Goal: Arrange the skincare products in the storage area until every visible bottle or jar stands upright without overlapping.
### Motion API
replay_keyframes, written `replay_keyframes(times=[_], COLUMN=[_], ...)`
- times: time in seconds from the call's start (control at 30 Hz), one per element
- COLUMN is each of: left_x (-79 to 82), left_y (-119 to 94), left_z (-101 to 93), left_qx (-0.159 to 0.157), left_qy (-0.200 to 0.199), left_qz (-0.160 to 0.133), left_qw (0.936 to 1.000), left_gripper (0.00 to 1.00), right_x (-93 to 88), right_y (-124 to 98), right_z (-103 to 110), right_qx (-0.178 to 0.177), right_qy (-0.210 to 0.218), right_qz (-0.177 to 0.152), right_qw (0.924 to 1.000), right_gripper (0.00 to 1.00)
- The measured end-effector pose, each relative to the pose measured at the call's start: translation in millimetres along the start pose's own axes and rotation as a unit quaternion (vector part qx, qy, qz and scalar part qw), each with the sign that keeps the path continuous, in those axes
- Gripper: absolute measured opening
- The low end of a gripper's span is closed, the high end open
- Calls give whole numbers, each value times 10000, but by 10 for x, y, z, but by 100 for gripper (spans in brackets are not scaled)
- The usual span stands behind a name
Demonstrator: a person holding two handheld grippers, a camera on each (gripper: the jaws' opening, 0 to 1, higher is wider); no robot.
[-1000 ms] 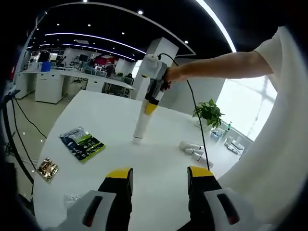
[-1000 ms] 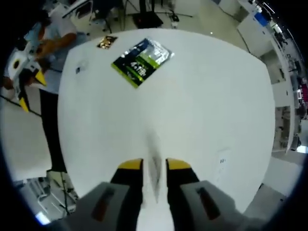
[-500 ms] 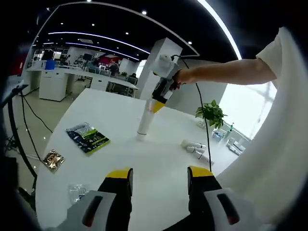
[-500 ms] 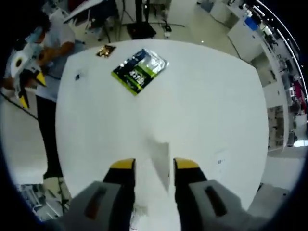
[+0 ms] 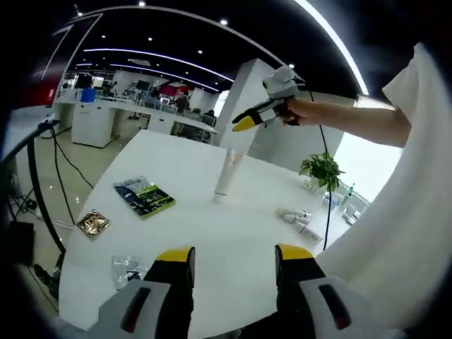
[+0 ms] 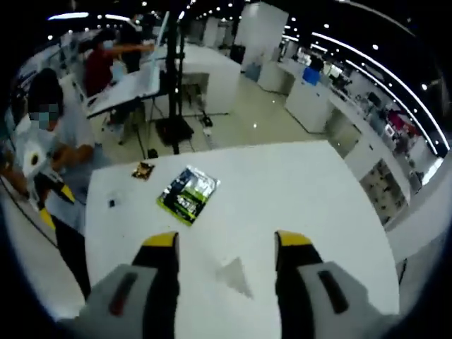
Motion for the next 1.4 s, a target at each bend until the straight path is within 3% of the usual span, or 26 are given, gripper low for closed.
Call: replay_keyframes(times=[0.07,0.17,0.23,0.27,0.4,0.47,0.5,0.57,0.73,0.9,1.17,1.4], left_x=[17,29,9,2,-48,-24,-12,23,38,36,39,45], left_y=[-7,27,74,101,179,206,214,242,326,395,405,471], left_z=[-15,-53,-86,-104,-125,-122,-122,-136,-148,-187,-190,-176], left_qx=[24,25,-1,-27,-93,-71,-78,-90,-129,-197,-144,-216], left_qy=[4,-13,-152,-285,-305,-335,-348,-346,-351,-268,-306,-239], left_qz=[7,20,-75,-188,-17,-9,-21,-42,-1,88,73,242], left_qw=[10000,10000,9999,9994,9995,9994,9994,9994,9993,9994,9994,9992], left_gripper=[47,47,46,46,46,46,46,46,46,46,46,45], right_x=[59,56,37,7,-203,-412,-444,-599,-909,-1229,-1450,-1536], right_y=[-124,-241,-337,-394,-495,-510,-509,-535,-608,-702,-717,-763], right_z=[157,344,544,692,1087,1343,1365,1474,1557,1512,1383,1290], right_qx=[107,331,573,883,1375,1708,1690,1869,1935,1830,1576,1387], right_qy=[362,557,1160,1382,1864,2002,2059,2369,2718,2902,3049,3189], right_qz=[-433,-636,-888,-1044,-1074,-764,-711,-615,-321,-48,219,215], right_qw=[9984,9959,9876,9809,9669,9617,9613,9514,9421,9393,9390,9373], right_gripper=[52,52,51,51,50,50,49,48,47,47,47,47])
Point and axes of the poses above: the point that each gripper's makers call its tool centre point, and the gripper's own axes: y roughly forward along the fingers, z roughly to its left, x roughly out of its top, the point moved 7 cm from there along -y, roughly backward along the fingers, and after that the axes turned 15 degrees about -x, right-handed, at the moved point
